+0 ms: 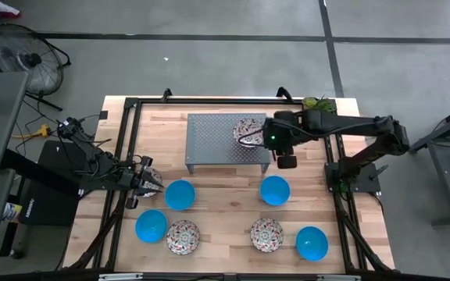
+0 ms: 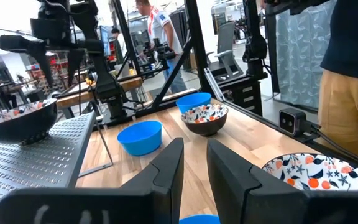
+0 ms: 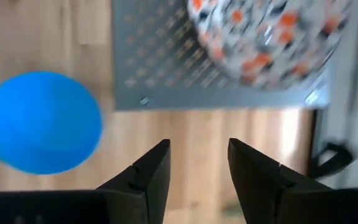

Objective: Pick & Place Mini bowls
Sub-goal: Put the blue bowl on the shelf

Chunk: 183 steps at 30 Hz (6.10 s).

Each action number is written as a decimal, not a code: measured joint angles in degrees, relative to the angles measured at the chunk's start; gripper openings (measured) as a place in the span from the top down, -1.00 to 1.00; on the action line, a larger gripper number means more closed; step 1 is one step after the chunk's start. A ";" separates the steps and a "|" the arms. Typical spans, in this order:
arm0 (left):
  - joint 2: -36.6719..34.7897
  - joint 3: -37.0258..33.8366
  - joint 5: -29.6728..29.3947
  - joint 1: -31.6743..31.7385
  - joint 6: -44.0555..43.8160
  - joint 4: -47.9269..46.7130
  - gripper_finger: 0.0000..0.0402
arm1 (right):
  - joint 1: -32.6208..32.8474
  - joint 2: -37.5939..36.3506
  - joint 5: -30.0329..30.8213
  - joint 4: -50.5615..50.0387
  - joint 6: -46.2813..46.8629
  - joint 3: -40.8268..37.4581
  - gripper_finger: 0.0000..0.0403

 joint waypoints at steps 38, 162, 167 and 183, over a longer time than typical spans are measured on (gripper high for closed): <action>0.01 0.02 0.00 0.00 0.01 -0.04 0.67 | 29.60 -0.20 -5.51 -15.71 71.49 0.00 0.30; 0.00 0.02 0.00 0.00 0.01 0.22 0.67 | 52.71 11.93 -20.96 7.60 94.08 -10.10 1.00; 0.02 0.00 0.00 0.00 0.00 0.22 0.67 | 53.86 8.02 -19.94 2.89 89.95 -10.10 1.00; 0.02 0.00 0.00 0.00 0.01 0.22 0.67 | 50.78 0.79 -15.32 -1.04 67.01 -10.10 1.00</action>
